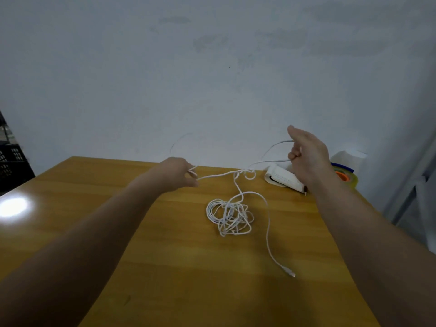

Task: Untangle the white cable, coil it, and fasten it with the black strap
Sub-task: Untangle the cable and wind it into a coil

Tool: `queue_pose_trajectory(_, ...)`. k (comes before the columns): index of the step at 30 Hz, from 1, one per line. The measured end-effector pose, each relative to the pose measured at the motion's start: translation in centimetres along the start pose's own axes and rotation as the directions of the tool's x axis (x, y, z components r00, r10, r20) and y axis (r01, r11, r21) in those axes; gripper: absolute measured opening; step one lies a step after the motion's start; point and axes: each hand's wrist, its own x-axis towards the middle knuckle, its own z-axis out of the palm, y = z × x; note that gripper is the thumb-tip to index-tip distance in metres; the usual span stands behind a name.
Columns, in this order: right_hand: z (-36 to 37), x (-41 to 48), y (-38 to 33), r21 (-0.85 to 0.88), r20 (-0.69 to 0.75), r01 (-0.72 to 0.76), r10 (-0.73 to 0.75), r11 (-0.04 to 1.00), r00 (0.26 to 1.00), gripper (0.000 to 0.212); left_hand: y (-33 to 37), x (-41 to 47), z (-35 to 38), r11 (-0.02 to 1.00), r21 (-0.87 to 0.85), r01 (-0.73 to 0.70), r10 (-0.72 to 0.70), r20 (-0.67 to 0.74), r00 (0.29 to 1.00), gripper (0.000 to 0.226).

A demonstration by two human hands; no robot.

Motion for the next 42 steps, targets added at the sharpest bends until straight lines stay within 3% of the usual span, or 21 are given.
queue_pose_trajectory(2, -0.5, -0.5, 0.3, -0.336, 0.167, 0.136, -0.083, 0.932, 0.982, 0.022, -0.8, 0.2, 0.7, 0.995, 0.093, 0.031, -0.030, -0.016, 0.999, 0.029)
queue_pose_trajectory(3, -0.6, -0.7, 0.7, -0.497, 0.261, 0.212, -0.088, 0.842, 0.961, 0.029, -1.1, 0.3, 1.1, 0.987, 0.152, 0.041, -0.037, -0.025, 0.999, 0.028)
queue_pose_trajectory(6, -0.6, -1.1, 2.1, -0.846, 0.415, 0.366, 0.046, 0.388, 0.909, 0.048, -1.2, 0.6, 2.2, 0.979, 0.187, 0.076, -0.062, -0.081, 0.995, 0.029)
queue_pose_trajectory(8, -0.2, -1.7, 2.9, -0.909, 0.413, 0.396, 0.154, 0.127, 0.898, 0.059, -0.5, 0.8, 2.7, 0.999, -0.046, 0.018, -0.028, -0.225, 0.974, 0.025)
queue_pose_trajectory(10, 0.6, -2.6, 3.7, -0.907, 0.419, 0.422, 0.175, 0.024, 0.891, 0.069, 1.0, 0.7, 2.6, 0.939, -0.324, -0.115, -0.011, -0.363, 0.932, 0.025)
queue_pose_trajectory(13, 2.5, -3.9, 5.2, -0.869, 0.475, 0.461, 0.042, 0.180, 0.879, 0.048, 3.7, 0.3, 1.6, 0.809, -0.551, -0.202, -0.034, -0.387, 0.922, 0.026)
queue_pose_trajectory(16, 3.5, -4.4, 5.7, -0.643, 0.599, 0.416, 0.084, 0.643, 0.796, 0.018, 5.3, 0.3, 0.5, 0.704, -0.683, -0.195, -0.077, -0.347, 0.935, 0.026)
queue_pose_trajectory(17, 3.4, -4.3, 5.7, -0.615, 0.621, 0.387, 0.118, 0.687, 0.775, 0.016, 5.1, 0.4, 0.1, 0.638, -0.749, -0.182, -0.149, -0.351, 0.924, 0.025)
queue_pose_trajectory(20, 1.9, -2.9, 5.1, -0.729, 0.570, 0.456, 0.085, 0.510, 0.817, 0.023, 3.1, 0.8, -1.0, 0.427, -0.892, -0.148, -0.457, -0.354, 0.816, 0.029)
queue_pose_trajectory(23, -0.7, -1.1, 4.6, -0.750, 0.483, 0.432, -0.031, 0.500, 0.875, 0.026, 1.2, 0.3, -0.4, 0.394, -0.912, -0.115, -0.589, -0.347, 0.730, 0.029)
queue_pose_trajectory(25, -2.4, -0.5, 4.7, -0.799, 0.456, 0.370, 0.077, 0.475, 0.886, 0.026, 0.4, 0.1, 0.5, 0.534, -0.844, -0.040, -0.463, -0.332, 0.822, 0.027)
queue_pose_trajectory(26, -3.0, -0.6, 4.8, -0.849, 0.445, 0.326, 0.229, 0.416, 0.866, 0.037, 0.1, 0.0, 0.9, 0.643, -0.766, 0.004, -0.359, -0.297, 0.885, 0.026)
queue_pose_trajectory(28, -3.5, -1.0, 5.1, -0.942, 0.335, 0.274, 0.582, 0.193, 0.741, 0.083, -0.3, 0.1, 1.4, 0.823, -0.567, 0.038, -0.176, -0.191, 0.966, 0.029)
queue_pose_trajectory(29, -3.1, -1.3, 5.0, -0.951, 0.303, 0.261, 0.652, 0.163, 0.695, 0.094, -0.2, 0.2, 1.5, 0.873, -0.488, 0.024, -0.112, -0.153, 0.982, 0.032)
queue_pose_trajectory(30, -2.4, -1.7, 4.8, -0.938, 0.346, 0.258, 0.634, 0.230, 0.692, 0.095, 0.1, 0.2, 1.6, 0.896, -0.443, 0.002, -0.069, -0.135, 0.988, 0.035)
queue_pose_trajectory(32, -0.2, -2.5, 4.2, -0.820, 0.489, 0.255, 0.396, 0.513, 0.777, 0.083, 1.2, -0.1, 1.4, 0.873, -0.485, -0.051, -0.003, -0.111, 0.994, 0.034)
queue_pose_trajectory(34, 2.5, -3.5, 3.6, -0.637, 0.547, 0.258, 0.191, 0.726, 0.815, 0.076, 2.3, -0.4, 1.0, 0.704, -0.705, -0.087, 0.101, -0.023, 0.995, 0.034)
queue_pose_trajectory(36, 4.3, -3.7, 3.3, -0.542, 0.640, 0.318, 0.136, 0.778, 0.757, 0.072, 3.1, -0.6, 0.2, 0.505, -0.861, -0.057, 0.207, 0.056, 0.977, 0.038)
queue_pose_trajectory(38, 5.2, -3.6, 3.2, -0.497, 0.729, 0.350, 0.164, 0.794, 0.664, 0.052, 3.5, -0.6, -0.5, 0.388, -0.921, -0.014, 0.244, 0.088, 0.966, 0.042)
queue_pose_trajectory(40, 5.5, -3.3, 3.1, -0.467, 0.751, 0.301, 0.193, 0.832, 0.632, 0.026, 3.4, -0.7, -1.0, 0.350, -0.937, -0.010, 0.227, 0.074, 0.971, 0.044)
queue_pose_trajectory(42, 5.3, -3.1, 2.9, -0.489, 0.739, 0.317, 0.193, 0.813, 0.646, 0.018, 2.5, -0.9, -1.6, 0.358, -0.934, -0.019, 0.150, 0.037, 0.988, 0.043)
